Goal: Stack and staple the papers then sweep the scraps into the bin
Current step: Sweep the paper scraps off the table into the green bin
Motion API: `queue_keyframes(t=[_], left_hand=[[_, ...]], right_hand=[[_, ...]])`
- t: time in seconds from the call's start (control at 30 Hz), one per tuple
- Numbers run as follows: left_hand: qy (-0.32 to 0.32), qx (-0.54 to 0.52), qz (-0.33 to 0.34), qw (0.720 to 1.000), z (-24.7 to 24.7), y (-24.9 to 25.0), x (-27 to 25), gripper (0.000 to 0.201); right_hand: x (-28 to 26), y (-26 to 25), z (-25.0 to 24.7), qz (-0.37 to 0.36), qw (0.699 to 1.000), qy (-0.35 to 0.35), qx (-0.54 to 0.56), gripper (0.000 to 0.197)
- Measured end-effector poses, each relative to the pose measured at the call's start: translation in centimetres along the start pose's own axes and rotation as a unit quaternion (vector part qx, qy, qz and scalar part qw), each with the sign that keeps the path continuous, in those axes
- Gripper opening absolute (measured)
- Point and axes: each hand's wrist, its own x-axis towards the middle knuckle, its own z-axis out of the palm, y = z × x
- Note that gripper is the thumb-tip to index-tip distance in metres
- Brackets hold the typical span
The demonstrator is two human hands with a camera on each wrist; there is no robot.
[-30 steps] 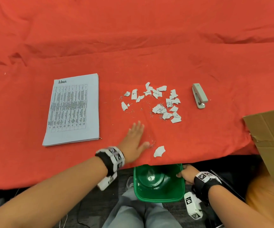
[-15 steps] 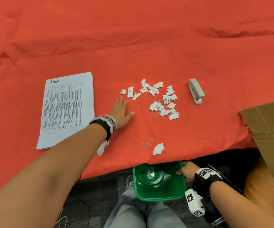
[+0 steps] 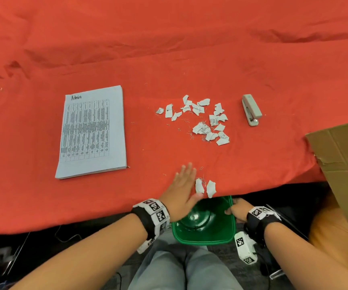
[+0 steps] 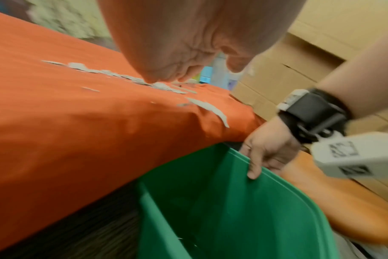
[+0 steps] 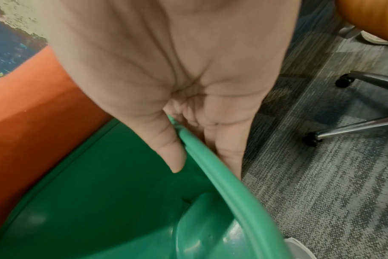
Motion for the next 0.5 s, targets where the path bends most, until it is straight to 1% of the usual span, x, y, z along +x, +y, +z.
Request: queue_keyframes(t=[0.07,0.1,0.13,0.17,0.23,0.37,0.43,0.5], left_hand=[[0.049,-0.017,-0.087,0.995,-0.5,-1.8,0.2,0.079],[0.061,-0.015,-0.127,0.99,-0.6,-2.6,0.4,0.081],[0.063,-0.006,-0.151,0.986,-0.5,-3.1,0.6,0.083],[0.059,0.008,-0.157,0.986,-0.2,-3.1,0.7,0.085],[0.043,0.034,-0.123,0.991,0.9,-2.2,0.7,0.087],[0.003,0.066,-0.024,0.997,3.7,1.0,0.5,0.084],[-0.016,0.076,0.026,0.997,5.0,2.1,0.0,0.083],[-0.058,0.069,0.078,0.993,6.2,2.8,-0.7,0.08]], right_hand=[[0.3,0.3,-0.1,0.004,1.0,-0.003,-0.002,0.048],[1.0,0.8,-0.1,0.005,1.0,-0.004,-0.003,0.056],[1.7,1.2,-0.2,0.005,1.0,-0.005,-0.002,0.062],[0.7,0.6,-0.2,0.004,1.0,-0.006,-0.006,0.064],[-0.5,-0.1,-0.1,0.002,1.0,0.001,-0.017,0.061],[-1.3,-0.6,-0.2,0.004,1.0,-0.001,-0.022,0.037],[-1.4,-0.7,-0.3,0.005,1.0,0.004,-0.019,0.03],[-1.3,-0.7,-0.4,-0.006,0.999,0.012,-0.032,0.024]])
